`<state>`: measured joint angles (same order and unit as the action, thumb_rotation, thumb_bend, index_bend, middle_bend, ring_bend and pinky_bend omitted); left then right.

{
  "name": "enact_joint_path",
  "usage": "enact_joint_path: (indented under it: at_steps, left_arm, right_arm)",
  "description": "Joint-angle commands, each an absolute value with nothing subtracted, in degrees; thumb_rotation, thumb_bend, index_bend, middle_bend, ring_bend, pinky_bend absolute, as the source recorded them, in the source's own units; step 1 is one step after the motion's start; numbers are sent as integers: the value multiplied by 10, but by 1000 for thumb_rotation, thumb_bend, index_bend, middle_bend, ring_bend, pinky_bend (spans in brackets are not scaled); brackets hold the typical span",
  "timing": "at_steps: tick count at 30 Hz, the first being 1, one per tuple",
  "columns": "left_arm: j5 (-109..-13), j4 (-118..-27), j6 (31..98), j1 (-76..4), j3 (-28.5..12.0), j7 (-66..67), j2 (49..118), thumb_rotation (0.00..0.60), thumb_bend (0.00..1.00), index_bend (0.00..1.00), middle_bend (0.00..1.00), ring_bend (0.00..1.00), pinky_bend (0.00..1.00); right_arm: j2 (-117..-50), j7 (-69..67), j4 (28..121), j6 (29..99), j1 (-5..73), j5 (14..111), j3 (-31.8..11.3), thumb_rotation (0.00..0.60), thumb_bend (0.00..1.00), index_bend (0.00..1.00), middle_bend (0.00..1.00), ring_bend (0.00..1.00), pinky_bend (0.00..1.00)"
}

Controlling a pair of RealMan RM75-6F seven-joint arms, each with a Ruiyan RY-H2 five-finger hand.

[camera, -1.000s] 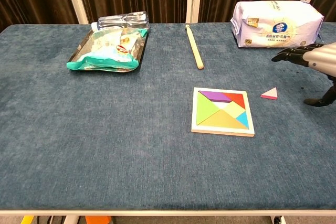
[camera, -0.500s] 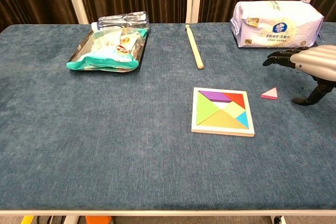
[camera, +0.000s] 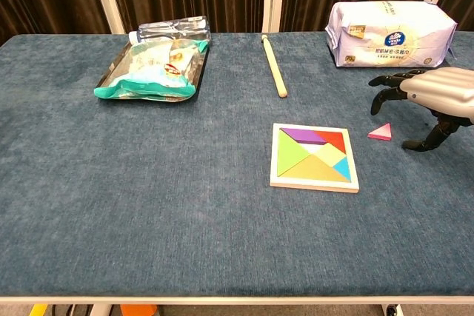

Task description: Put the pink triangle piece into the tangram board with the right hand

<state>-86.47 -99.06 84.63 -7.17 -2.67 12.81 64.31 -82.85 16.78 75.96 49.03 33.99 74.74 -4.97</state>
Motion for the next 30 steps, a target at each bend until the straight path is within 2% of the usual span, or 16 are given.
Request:
enact_joint_path:
  at_steps: [1, 15, 30]
  left_arm:
    - [-864, -991, 845, -72, -26, 129, 643, 600, 0, 32, 0, 0, 0]
    - [-862, -989, 844, -72, -25, 129, 645, 600, 0, 32, 0, 0, 0]
    - [-861, -982, 841, -72, -23, 123, 647, 600, 0, 32, 0, 0, 0]
  right_arm:
    - [-829, 167, 759, 491, 341, 747, -49, 600, 218, 302, 0, 0, 0]
    - [-832, 167, 755, 492, 348, 743, -42, 600, 219, 407, 0, 0, 0]
    - [-841, 162, 749, 492, 354, 740, -40, 600, 218, 418, 0, 0, 0]
